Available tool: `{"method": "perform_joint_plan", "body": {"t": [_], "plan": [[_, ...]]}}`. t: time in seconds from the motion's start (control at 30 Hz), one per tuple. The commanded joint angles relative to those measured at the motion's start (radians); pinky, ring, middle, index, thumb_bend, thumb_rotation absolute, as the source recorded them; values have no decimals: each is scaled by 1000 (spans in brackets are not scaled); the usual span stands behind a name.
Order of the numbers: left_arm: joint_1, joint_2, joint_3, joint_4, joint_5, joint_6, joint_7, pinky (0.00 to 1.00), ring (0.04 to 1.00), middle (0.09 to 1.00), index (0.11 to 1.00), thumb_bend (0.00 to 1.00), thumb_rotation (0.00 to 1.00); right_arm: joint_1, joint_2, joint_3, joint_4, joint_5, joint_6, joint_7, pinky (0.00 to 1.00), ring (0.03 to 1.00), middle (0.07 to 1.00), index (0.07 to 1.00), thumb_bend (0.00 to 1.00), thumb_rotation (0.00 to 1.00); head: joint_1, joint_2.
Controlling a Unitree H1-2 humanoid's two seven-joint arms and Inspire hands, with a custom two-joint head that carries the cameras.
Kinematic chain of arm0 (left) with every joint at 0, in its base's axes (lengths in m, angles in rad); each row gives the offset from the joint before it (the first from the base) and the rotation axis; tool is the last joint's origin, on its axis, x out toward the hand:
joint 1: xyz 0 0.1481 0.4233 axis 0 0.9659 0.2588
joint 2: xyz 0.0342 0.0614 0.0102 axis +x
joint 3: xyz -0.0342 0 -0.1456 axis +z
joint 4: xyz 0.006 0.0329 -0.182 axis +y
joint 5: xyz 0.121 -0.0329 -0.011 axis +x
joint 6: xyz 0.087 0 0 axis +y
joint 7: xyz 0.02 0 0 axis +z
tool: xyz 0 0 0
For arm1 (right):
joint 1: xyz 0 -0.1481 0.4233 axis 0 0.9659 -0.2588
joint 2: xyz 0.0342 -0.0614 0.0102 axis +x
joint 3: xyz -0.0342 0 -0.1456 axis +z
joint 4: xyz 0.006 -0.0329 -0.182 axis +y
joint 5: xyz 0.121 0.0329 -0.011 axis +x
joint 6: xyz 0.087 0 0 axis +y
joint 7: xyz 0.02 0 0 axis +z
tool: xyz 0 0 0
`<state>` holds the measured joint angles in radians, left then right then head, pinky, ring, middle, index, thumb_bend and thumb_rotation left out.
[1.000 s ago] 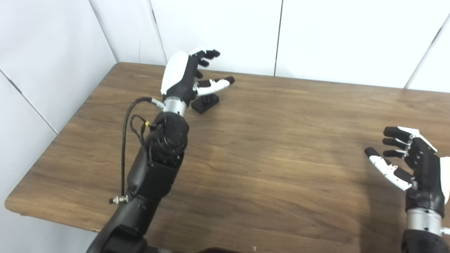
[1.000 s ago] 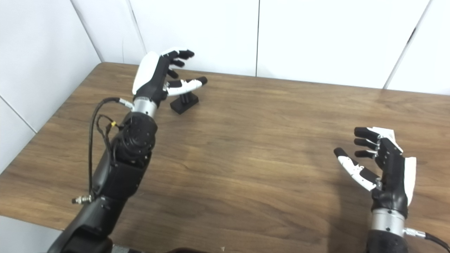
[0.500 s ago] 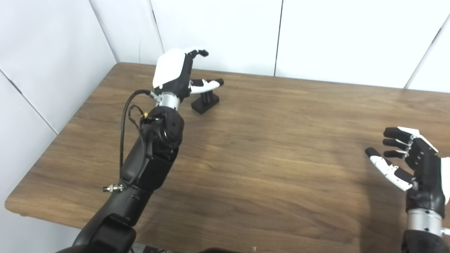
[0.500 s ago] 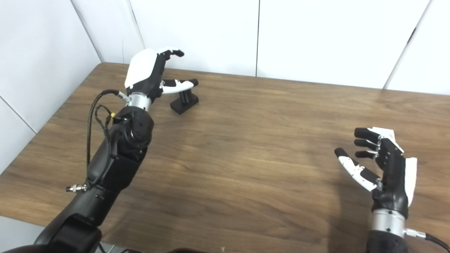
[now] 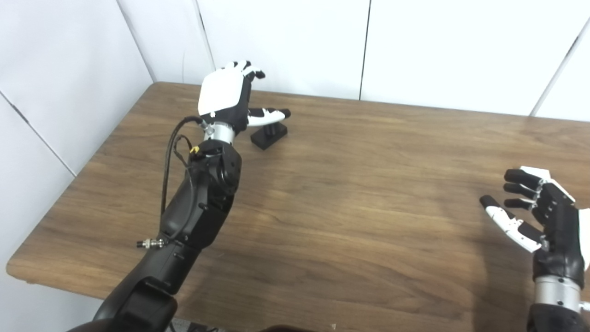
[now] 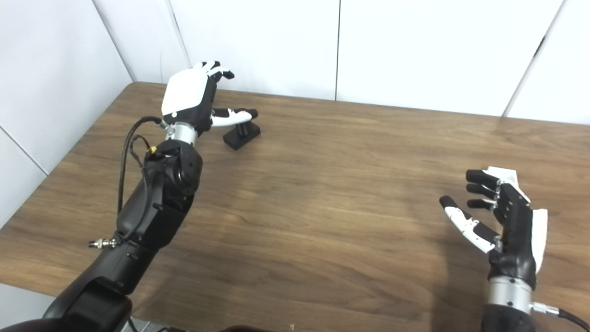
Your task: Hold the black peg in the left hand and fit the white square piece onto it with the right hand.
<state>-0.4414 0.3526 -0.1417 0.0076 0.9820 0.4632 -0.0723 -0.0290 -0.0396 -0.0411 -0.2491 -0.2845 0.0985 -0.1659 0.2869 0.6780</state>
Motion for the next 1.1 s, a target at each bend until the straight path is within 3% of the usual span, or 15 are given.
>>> {"method": "perform_joint_plan", "body": {"t": [0.0,0.5,1.07], "plan": [[-45,13,17,-7,49,6,-2,1000,999,995,783,870,545,-21,8,-2,-45,1,-26,-6,539,658,678,634,574,27,0,1],[-33,-30,48,92,115,6,-16,1000,1000,1000,761,885,517,-15,2,-4,-63,2,-18,2,526,654,678,634,570,11,-1,10],[-28,-43,46,216,111,6,48,1000,1000,1000,737,892,519,-17,-1,-4,-69,0,-10,7,524,653,680,639,560,1,-7,15]]}}
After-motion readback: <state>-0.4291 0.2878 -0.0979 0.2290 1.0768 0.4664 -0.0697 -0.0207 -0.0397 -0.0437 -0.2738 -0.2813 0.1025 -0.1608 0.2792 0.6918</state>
